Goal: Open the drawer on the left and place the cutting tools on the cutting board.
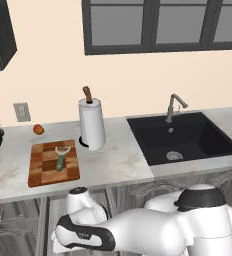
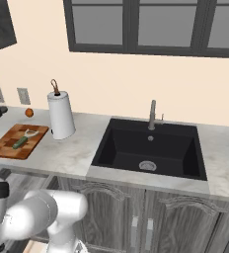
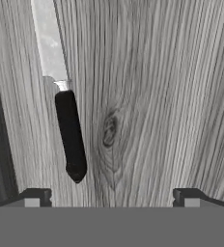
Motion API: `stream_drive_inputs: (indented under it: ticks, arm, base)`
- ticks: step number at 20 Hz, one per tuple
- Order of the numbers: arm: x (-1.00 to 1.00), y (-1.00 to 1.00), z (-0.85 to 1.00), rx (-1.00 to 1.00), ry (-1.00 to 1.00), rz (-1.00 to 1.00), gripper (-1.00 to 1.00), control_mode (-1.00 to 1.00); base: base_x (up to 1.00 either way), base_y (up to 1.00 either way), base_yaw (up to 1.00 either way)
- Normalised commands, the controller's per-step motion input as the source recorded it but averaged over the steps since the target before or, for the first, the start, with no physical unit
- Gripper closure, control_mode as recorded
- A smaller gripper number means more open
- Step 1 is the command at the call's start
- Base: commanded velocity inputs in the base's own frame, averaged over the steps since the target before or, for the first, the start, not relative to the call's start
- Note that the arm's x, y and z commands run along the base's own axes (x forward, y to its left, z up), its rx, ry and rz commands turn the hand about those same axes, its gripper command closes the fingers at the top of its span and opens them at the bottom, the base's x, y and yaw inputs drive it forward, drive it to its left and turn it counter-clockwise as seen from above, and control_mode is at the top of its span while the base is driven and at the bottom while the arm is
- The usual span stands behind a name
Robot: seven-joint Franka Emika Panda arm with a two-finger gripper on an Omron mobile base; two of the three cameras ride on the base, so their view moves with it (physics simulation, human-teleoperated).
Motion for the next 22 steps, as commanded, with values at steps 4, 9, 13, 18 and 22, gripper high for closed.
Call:
stream_drive_inputs:
  ticks: [4,9,13,18,22]
  arm:
    - [-0.13,0.17,-0.11,-0.04,0.0,0.11,-1.0,-1.0]
    - [-0.04,0.09,-0.05,-0.05,-0.02,0.09,-1.0,-1.0]
    - [0.0,0.0,-0.08,-0.06,-0.1,0.05,-1.0,-1.0]
    - [0.01,0.0,-0.1,-0.03,-0.04,0.02,-1.0,-1.0]
    - [0.0,0.0,-0.13,-0.02,-0.05,0.02,-1.0,-1.0]
  base:
    - [0.0,0.0,0.0]
    - [0.0,0.0,0.0]
    - [0.0,0.0,0.0]
    - [0.0,0.0,0.0]
    - [0.0,0.0,0.0]
